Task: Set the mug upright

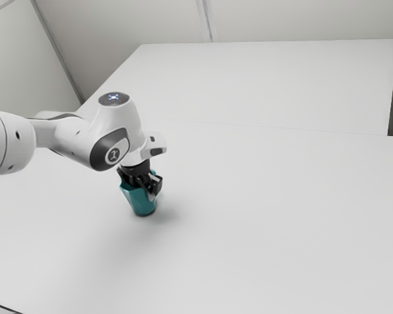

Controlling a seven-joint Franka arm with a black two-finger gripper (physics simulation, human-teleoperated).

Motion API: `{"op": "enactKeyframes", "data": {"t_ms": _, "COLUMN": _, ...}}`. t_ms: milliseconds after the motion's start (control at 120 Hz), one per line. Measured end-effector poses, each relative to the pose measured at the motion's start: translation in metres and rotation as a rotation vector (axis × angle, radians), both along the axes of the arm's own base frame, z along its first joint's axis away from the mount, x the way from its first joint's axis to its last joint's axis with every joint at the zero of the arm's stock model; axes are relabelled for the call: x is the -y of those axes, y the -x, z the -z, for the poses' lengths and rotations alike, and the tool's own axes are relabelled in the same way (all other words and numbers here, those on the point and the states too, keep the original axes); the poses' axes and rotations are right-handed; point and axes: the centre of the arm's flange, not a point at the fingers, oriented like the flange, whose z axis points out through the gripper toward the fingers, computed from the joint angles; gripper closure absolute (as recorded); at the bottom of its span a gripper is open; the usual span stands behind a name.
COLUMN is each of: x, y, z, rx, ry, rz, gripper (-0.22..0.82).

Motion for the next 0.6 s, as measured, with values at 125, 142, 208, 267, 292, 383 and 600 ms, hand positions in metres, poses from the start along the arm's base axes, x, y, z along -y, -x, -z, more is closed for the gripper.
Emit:
{"op": "enactKeyframes", "data": {"t_ms": 125, "x": 0.000, "y": 0.001, "z": -0.027, "rx": 0.039, "ry": -0.022, "rz": -0.005, "gripper": 0.25}}
{"op": "enactKeyframes", "data": {"t_ms": 142, "x": -0.001, "y": 0.002, "z": -0.033, "rx": 0.047, "ry": -0.027, "rz": -0.006, "gripper": 0.23}}
{"op": "enactKeyframes", "data": {"t_ms": 208, "x": 0.001, "y": 0.003, "z": -0.055, "rx": 0.073, "ry": -0.046, "rz": -0.009, "gripper": 0.17}}
{"op": "enactKeyframes", "data": {"t_ms": 267, "x": 0.008, "y": 0.004, "z": -0.076, "rx": 0.092, "ry": -0.053, "rz": -0.008, "gripper": 0.13}}
{"op": "enactKeyframes", "data": {"t_ms": 292, "x": 0.012, "y": 0.002, "z": -0.087, "rx": 0.101, "ry": -0.046, "rz": -0.011, "gripper": 0.11}}
{"op": "enactKeyframes", "data": {"t_ms": 383, "x": 0.015, "y": -0.004, "z": -0.129, "rx": 0.119, "ry": 0.035, "rz": -0.078, "gripper": 0.07}}
{"op": "enactKeyframes", "data": {"t_ms": 600, "x": 0.025, "y": -0.020, "z": -0.261, "rx": 0.163, "ry": 0.148, "rz": -0.123, "gripper": 0.03}}
